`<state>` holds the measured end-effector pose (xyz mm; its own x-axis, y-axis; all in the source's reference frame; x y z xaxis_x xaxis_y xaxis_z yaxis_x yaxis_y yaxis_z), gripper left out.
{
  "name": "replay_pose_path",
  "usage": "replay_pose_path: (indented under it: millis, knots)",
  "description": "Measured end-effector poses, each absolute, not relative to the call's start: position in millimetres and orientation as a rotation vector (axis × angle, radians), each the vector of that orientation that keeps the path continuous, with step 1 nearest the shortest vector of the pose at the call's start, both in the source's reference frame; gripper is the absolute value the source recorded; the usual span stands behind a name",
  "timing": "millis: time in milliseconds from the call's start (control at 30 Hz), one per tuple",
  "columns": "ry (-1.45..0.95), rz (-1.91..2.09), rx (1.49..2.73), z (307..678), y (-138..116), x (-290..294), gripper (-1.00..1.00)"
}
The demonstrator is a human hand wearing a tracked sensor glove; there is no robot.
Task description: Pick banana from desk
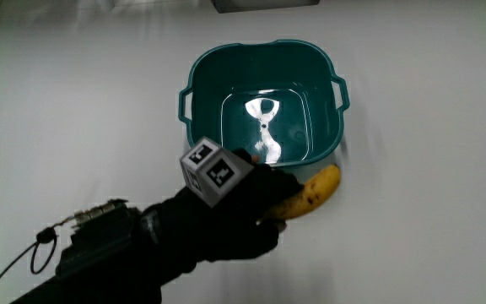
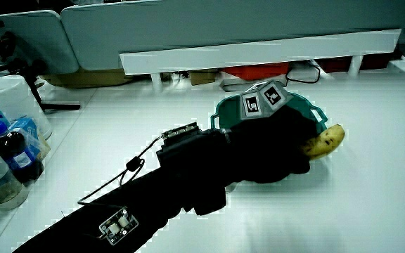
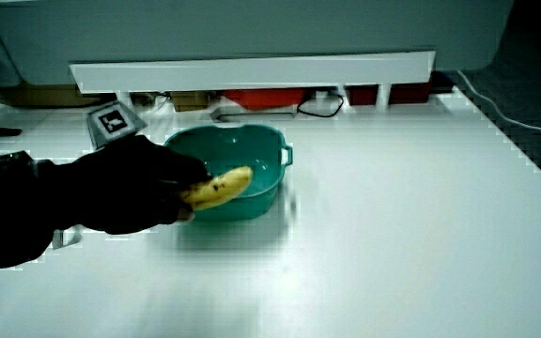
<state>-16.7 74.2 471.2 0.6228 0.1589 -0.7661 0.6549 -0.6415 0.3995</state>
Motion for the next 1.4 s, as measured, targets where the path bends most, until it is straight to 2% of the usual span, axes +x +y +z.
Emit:
replay_pose_path:
  millis: [133,200,367,933,1333,1400]
  knots:
    - [0.674,-0.934,2.185,471.7,72.6,-16.6,1.0]
    - [0.654,-0.946,2.159,469.8,71.0,-17.4,1.0]
    - [0.686,-0.967,2.166,454.5,64.5,-20.4,1.0]
    - [0.825,-1.005,2.164,373.2,35.8,-29.5,1.0]
    - [0.828,-0.995,2.192,367.6,22.6,-34.5,1.0]
    - [0.861,-0.962,2.244,364.0,17.7,-36.3,1.0]
